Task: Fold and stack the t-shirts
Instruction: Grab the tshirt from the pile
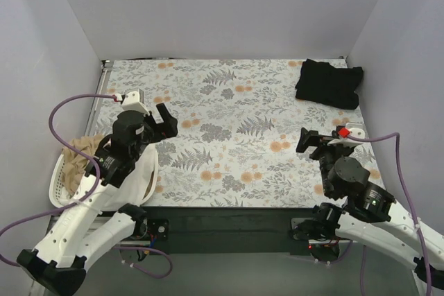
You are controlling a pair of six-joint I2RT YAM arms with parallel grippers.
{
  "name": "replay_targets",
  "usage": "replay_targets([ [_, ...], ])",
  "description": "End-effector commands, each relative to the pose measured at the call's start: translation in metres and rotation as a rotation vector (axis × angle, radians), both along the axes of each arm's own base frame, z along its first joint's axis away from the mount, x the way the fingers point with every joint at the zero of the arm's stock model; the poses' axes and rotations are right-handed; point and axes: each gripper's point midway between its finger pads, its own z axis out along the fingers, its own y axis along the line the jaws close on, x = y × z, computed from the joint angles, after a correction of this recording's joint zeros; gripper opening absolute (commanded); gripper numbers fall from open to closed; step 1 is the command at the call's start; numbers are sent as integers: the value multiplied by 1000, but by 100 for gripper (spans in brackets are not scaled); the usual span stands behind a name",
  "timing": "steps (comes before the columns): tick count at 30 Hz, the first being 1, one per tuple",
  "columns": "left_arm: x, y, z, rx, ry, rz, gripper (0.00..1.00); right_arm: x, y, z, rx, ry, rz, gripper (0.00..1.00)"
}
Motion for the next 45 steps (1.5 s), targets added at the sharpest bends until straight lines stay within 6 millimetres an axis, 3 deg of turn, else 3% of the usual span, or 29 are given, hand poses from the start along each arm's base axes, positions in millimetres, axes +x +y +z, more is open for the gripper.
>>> replay_targets([
  [1, 3, 13, 15, -6, -19, 83, 98, 4, -1, 2, -44, 33, -41, 98],
  [7, 1, 19, 20, -3, -38, 105, 98, 8, 10, -7, -71, 59, -28, 98],
  [11, 2, 32, 8, 20, -1, 195, 98, 9, 10, -10, -57, 65, -49, 98],
  [14, 1, 57, -6, 71, 56, 349, 98, 11, 12, -12, -47, 73, -55, 98],
  [18, 9, 72, -14, 112, 126, 425, 98, 21, 27, -27, -80, 137, -34, 98],
  [19, 12, 75, -19, 131, 146, 426, 98, 28, 23, -29, -75, 157, -59, 98],
  [20, 16, 88, -20, 113, 158, 458, 98, 34, 36, -40, -87, 206, -5, 98],
  [21, 17, 93, -24, 96, 179, 465, 98, 39, 37, -41, -67, 225, -3, 98],
  [22, 19, 100, -21, 80, 186, 471, 98, 47, 27, -46, -38, 249, -43, 98],
  [23, 16, 115, -22, 65, 207, 511, 98, 51, 34, -54, -24, 285, -5, 98],
  [27, -2, 142, -16, 136, 224, 641, 98, 63, 27, -73, 11, 352, -12, 98],
  [30, -9, 153, -19, 204, 260, 679, 98, 72, 24, -88, 42, 397, -1, 98],
  [36, -21, 149, -33, 215, 339, 649, 98, 81, 17, -108, 79, 456, 12, 97],
  [40, -25, 143, -51, 209, 384, 619, 98, 83, 15, -111, 97, 462, 17, 97],
  [45, -21, 128, -61, 165, 419, 550, 98, 82, 14, -112, 102, 462, 28, 97],
])
